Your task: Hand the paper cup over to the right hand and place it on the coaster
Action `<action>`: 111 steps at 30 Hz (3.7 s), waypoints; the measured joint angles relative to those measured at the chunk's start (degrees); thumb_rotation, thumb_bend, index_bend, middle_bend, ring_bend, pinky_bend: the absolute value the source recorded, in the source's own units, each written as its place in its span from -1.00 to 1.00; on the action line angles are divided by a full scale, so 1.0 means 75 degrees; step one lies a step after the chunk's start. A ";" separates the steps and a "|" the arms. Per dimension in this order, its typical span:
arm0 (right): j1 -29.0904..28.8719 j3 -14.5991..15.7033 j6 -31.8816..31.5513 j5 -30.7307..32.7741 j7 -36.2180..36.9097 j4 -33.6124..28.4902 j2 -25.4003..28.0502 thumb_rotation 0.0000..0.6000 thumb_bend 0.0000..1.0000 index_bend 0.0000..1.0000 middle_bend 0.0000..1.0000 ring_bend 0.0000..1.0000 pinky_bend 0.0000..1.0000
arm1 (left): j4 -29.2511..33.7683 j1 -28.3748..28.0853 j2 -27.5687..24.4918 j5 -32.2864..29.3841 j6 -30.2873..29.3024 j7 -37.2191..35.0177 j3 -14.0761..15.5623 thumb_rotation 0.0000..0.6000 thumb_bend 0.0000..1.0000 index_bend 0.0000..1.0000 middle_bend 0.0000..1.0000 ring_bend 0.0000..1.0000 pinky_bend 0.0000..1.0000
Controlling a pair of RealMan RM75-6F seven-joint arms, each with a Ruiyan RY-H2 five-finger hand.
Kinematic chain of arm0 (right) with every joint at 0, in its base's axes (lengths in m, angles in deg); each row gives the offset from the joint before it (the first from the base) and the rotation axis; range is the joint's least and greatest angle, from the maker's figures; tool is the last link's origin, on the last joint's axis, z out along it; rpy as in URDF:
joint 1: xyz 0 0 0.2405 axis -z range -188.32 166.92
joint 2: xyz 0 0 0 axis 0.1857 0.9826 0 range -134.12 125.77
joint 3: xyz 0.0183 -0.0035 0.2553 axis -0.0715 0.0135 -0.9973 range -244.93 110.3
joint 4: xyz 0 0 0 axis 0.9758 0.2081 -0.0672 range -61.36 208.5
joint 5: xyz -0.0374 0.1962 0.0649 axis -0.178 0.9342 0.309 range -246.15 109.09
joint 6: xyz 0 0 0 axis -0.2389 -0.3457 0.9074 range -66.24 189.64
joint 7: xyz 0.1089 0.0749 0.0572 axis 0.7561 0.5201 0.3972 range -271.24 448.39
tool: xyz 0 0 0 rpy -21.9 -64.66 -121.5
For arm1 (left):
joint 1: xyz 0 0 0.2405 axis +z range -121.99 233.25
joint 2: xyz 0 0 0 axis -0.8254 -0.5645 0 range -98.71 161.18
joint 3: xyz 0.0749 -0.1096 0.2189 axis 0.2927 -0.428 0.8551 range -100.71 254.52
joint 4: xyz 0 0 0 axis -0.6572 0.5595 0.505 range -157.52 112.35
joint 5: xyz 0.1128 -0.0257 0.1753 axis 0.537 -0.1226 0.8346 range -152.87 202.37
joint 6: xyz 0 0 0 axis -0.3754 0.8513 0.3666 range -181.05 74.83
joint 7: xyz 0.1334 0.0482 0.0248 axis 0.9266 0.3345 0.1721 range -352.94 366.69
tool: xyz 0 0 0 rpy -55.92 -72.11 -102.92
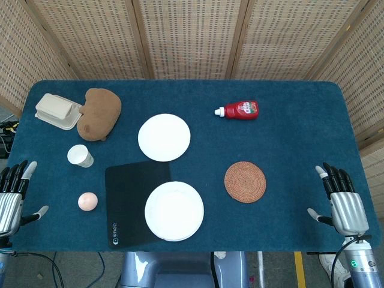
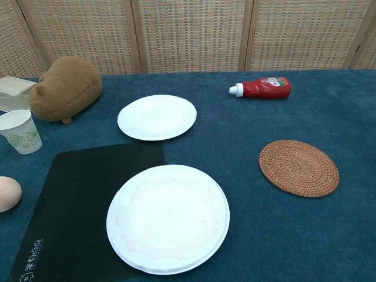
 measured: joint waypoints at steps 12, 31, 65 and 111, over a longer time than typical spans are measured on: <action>0.0009 0.0003 -0.0037 -0.0041 -0.0008 -0.0022 0.0010 1.00 -0.97 -1.00 -1.00 -1.00 -1.00 | -0.0011 0.0010 -0.0002 0.0047 -0.0004 -0.0076 -0.0031 1.00 -0.89 -1.00 -1.00 -1.00 -1.00; 0.0019 -0.0013 -0.0002 0.0041 0.0061 0.0026 0.0020 1.00 -0.97 -1.00 -1.00 -1.00 -1.00 | -0.0129 -0.0107 -0.0166 0.0162 0.0213 -0.0200 -0.0021 1.00 -0.89 -1.00 -1.00 -1.00 -1.00; -0.0056 -0.0072 0.0263 0.0337 0.0020 0.0208 -0.0101 1.00 -0.97 -1.00 -1.00 -1.00 -1.00 | -0.2144 -0.3434 -0.0983 -0.0501 0.5604 -0.1280 -0.0351 1.00 -0.82 -1.00 -1.00 -1.00 -1.00; -0.0011 -0.0141 0.0153 0.0387 0.0256 0.0338 -0.0100 1.00 -0.96 -1.00 -1.00 -1.00 -1.00 | -0.2900 -0.4637 0.0466 -0.2242 0.7054 0.1392 -0.0035 1.00 -0.50 -0.42 -1.00 -1.00 -1.00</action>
